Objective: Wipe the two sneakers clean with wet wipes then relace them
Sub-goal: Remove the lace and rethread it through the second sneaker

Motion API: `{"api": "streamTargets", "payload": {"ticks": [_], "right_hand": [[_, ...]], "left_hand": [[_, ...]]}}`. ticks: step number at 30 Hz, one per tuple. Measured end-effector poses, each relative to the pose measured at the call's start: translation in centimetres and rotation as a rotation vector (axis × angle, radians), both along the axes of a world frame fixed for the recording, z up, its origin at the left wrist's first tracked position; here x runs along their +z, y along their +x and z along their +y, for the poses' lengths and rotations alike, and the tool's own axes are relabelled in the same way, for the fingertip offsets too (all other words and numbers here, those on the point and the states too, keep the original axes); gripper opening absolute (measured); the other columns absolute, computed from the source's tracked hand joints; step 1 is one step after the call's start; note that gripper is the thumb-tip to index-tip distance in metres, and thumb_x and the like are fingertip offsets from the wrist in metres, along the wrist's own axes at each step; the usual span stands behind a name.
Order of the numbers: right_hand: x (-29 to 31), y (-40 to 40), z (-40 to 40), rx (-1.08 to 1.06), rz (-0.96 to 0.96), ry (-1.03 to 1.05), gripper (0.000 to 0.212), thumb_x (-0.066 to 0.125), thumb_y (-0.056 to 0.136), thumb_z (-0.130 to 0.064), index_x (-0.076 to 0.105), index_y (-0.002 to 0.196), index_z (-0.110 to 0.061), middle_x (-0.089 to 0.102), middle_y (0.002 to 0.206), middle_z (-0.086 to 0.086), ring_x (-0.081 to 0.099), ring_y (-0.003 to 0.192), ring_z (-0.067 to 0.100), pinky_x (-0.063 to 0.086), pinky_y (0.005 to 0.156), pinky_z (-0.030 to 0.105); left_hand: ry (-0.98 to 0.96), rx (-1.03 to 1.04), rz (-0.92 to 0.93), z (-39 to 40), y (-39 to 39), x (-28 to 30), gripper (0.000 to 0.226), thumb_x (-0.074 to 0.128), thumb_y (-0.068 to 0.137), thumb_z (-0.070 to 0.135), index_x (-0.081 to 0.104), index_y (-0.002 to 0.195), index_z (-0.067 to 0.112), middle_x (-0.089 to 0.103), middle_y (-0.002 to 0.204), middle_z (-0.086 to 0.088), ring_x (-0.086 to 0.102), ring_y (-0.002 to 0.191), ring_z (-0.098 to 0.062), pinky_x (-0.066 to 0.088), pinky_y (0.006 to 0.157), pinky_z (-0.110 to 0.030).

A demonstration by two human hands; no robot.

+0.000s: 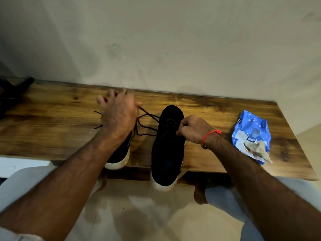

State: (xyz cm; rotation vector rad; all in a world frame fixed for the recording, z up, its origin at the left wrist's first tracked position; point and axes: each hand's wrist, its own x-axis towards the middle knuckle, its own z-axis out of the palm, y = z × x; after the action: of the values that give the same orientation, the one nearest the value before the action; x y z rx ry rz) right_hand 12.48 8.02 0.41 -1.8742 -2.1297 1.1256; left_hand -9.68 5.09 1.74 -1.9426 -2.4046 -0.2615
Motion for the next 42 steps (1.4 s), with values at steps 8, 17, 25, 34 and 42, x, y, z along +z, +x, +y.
{"api": "streamTargets", "payload": {"ticks": [8,17,25,34,42], "right_hand": [[0.2,-0.3,-0.1,0.021,-0.013,0.009,0.015,0.070,0.084,-0.022,0.070,0.079,-0.008,0.072,0.089,0.011,0.067,0.088,0.027,0.056,0.076,0.048],[0.2,0.4,0.1,0.025,-0.068,-0.002,0.016,0.063,0.081,-0.023,0.069,0.083,-0.008,0.072,0.089,0.012,0.066,0.088,0.029,0.054,0.086,0.055],[0.0,0.0,0.0,0.094,-0.095,0.019,0.017,0.066,0.086,-0.035,0.061,0.093,-0.020,0.066,0.090,0.002,0.062,0.088,0.021,0.054,0.084,0.047],[-0.7,-1.1,-1.0,0.272,-0.280,0.164,0.031,0.055,0.088,-0.026,0.052,0.115,-0.041,0.036,0.138,0.001,0.028,0.129,0.033,0.029,0.101,0.054],[-0.4,0.0,0.8,-0.081,-0.022,0.251,0.018,0.069,0.088,-0.031,0.062,0.076,-0.020,0.067,0.094,0.003,0.062,0.097,0.025,0.046,0.075,0.032]], "left_hand": [[-0.153,-0.378,-0.025,-2.1,4.5,-2.3,0.040,0.045,0.097,0.064,0.064,0.125,0.042,0.039,0.152,0.013,0.020,0.141,-0.025,0.024,0.104,-0.051],[0.015,0.046,0.074,0.3,-0.9,0.4,0.043,0.055,0.093,0.055,0.064,0.122,0.024,0.049,0.141,-0.005,0.037,0.130,-0.033,0.032,0.099,-0.053],[-0.219,-0.248,-0.024,-2.7,4.3,-2.1,0.047,0.047,0.086,0.079,0.065,0.095,0.036,0.036,0.150,0.007,0.025,0.135,-0.027,0.029,0.101,-0.053],[-0.302,-0.184,-0.097,-2.2,3.9,-3.2,0.039,0.039,0.103,0.056,0.070,0.119,0.038,0.033,0.145,0.011,0.027,0.125,-0.024,0.027,0.097,-0.046],[-0.297,-0.194,-0.052,-2.5,3.5,-3.1,0.040,0.039,0.103,0.057,0.069,0.120,0.038,0.027,0.148,0.010,0.024,0.128,-0.026,0.027,0.098,-0.048]]}}
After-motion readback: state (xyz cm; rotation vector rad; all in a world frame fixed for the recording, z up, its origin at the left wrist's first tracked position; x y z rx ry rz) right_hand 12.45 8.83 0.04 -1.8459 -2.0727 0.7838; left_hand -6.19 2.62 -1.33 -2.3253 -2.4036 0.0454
